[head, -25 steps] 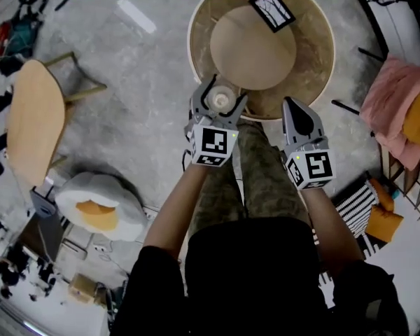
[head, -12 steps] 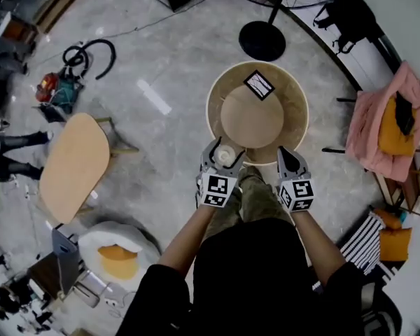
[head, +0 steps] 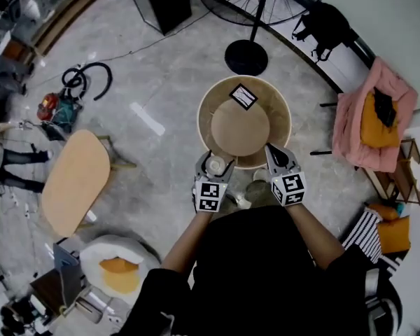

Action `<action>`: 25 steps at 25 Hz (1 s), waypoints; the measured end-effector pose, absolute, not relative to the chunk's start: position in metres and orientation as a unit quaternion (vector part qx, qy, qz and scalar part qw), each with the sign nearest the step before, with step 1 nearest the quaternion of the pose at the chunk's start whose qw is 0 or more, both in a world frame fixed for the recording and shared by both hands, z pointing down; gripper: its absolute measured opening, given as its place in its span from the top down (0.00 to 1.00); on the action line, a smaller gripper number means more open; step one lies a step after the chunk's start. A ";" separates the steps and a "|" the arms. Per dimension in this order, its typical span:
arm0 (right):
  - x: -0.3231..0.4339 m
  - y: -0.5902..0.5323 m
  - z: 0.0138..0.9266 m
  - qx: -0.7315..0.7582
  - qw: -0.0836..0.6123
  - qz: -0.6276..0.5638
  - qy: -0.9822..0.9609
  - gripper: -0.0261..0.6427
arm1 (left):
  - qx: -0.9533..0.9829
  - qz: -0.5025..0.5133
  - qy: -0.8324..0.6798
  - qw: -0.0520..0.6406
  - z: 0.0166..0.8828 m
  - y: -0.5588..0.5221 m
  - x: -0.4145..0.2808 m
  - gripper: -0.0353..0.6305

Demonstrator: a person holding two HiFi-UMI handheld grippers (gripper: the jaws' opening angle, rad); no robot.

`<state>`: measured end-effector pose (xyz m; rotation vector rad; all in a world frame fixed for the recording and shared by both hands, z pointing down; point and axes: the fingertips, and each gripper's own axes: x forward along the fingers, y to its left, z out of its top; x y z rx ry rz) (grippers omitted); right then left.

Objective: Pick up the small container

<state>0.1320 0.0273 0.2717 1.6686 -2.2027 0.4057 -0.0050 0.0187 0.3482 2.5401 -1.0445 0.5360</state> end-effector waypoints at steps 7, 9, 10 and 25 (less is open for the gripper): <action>0.214 0.033 0.246 0.609 0.152 0.135 -0.767 0.94 | 0.891 0.185 -0.384 0.156 0.319 0.014 0.044 0.41; 0.235 0.027 0.241 0.606 0.154 0.130 -0.769 0.94 | 0.889 0.179 -0.393 0.152 0.310 0.005 0.059 0.41; 0.246 0.022 0.237 0.604 0.155 0.125 -0.772 0.94 | 0.888 0.177 -0.397 0.151 0.305 0.001 0.068 0.41; 0.366 -0.029 0.201 0.610 0.110 0.094 -0.779 0.94 | 0.879 0.174 -0.423 0.132 0.278 -0.048 0.165 0.41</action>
